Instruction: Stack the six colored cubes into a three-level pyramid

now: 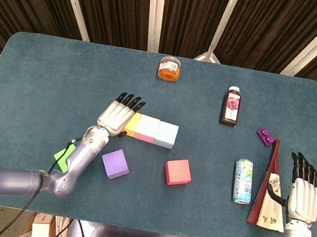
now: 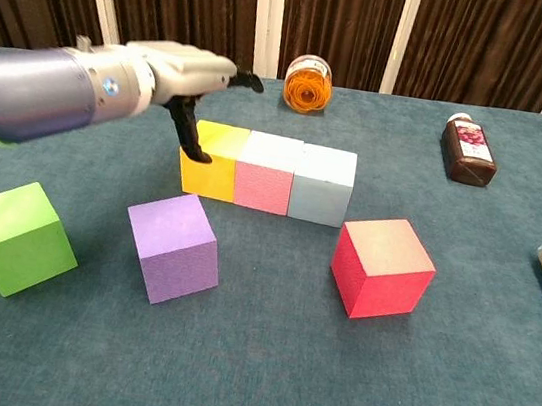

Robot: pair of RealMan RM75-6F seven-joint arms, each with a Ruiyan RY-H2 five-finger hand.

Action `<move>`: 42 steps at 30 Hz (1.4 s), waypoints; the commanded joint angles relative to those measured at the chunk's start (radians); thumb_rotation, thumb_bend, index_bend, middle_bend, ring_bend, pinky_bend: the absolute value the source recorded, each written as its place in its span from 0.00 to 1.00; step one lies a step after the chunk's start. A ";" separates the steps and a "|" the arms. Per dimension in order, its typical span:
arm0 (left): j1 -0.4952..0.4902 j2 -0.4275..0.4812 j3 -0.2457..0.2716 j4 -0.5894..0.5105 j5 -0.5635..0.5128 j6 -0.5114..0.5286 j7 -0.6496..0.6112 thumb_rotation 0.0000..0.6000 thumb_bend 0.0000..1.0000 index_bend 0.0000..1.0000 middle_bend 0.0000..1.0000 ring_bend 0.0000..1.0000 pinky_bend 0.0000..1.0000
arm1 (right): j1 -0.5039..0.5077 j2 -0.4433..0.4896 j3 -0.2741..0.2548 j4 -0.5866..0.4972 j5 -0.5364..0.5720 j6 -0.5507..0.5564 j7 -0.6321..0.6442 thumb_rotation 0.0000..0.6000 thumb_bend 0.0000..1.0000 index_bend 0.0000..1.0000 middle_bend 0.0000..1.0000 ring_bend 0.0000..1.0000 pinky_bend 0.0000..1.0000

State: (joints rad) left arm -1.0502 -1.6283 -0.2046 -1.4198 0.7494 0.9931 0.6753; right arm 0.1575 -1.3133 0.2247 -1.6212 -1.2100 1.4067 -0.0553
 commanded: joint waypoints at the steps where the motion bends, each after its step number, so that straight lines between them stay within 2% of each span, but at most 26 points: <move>1: 0.048 0.106 -0.017 -0.127 0.053 0.055 -0.045 1.00 0.27 0.04 0.02 0.00 0.00 | 0.002 -0.001 -0.004 -0.001 -0.001 -0.002 -0.010 1.00 0.28 0.07 0.02 0.00 0.00; 4: 0.103 0.203 -0.024 -0.241 0.109 0.097 -0.118 1.00 0.27 0.04 0.02 0.00 0.00 | 0.003 -0.006 -0.008 -0.002 -0.004 0.000 -0.024 1.00 0.28 0.07 0.02 0.00 0.00; 8: 0.230 0.376 -0.012 -0.382 0.238 0.190 -0.269 1.00 0.27 0.05 0.03 0.00 0.00 | 0.006 -0.017 -0.014 -0.004 -0.009 0.006 -0.050 1.00 0.28 0.08 0.02 0.00 0.00; 12: 0.345 0.488 0.022 -0.403 0.352 0.292 -0.382 1.00 0.27 0.05 0.03 0.00 0.00 | 0.010 -0.024 -0.025 -0.009 -0.025 0.010 -0.079 1.00 0.28 0.08 0.02 0.00 0.00; 16: 0.461 0.550 0.074 -0.358 0.488 0.388 -0.547 1.00 0.27 0.05 0.03 0.00 0.00 | 0.017 -0.009 -0.047 -0.044 -0.073 0.004 -0.088 1.00 0.28 0.08 0.02 0.00 0.00; 21: 0.588 0.551 0.136 -0.258 0.628 0.523 -0.717 1.00 0.27 0.05 0.02 0.00 0.00 | 0.044 0.079 -0.106 -0.141 -0.168 -0.062 -0.136 1.00 0.28 0.08 0.02 0.00 0.00; 23: 0.633 0.537 0.155 -0.214 0.677 0.580 -0.769 1.00 0.27 0.05 0.02 0.00 0.00 | 0.064 0.131 -0.131 -0.205 -0.180 -0.119 -0.177 1.00 0.28 0.08 0.02 0.00 0.00; 27: 0.699 0.511 0.177 -0.157 0.724 0.653 -0.826 1.00 0.27 0.06 0.02 0.00 0.00 | 0.106 0.189 -0.147 -0.306 -0.169 -0.219 -0.189 1.00 0.28 0.08 0.03 0.00 0.00; 33: 0.777 0.483 0.204 -0.125 0.726 0.689 -0.807 1.00 0.27 0.06 0.02 0.00 0.00 | 0.172 0.167 -0.140 -0.348 -0.120 -0.301 -0.288 1.00 0.28 0.08 0.04 0.00 0.00; 42: 0.837 0.437 0.185 -0.127 0.698 0.708 -0.748 1.00 0.27 0.08 0.04 0.00 0.00 | 0.292 0.094 -0.098 -0.355 0.008 -0.396 -0.439 1.00 0.28 0.09 0.05 0.00 0.00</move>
State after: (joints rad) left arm -0.2198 -1.1855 -0.0167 -1.5434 1.4513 1.7009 -0.0819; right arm 0.4261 -1.1994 0.1144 -1.9759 -1.2309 1.0305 -0.4660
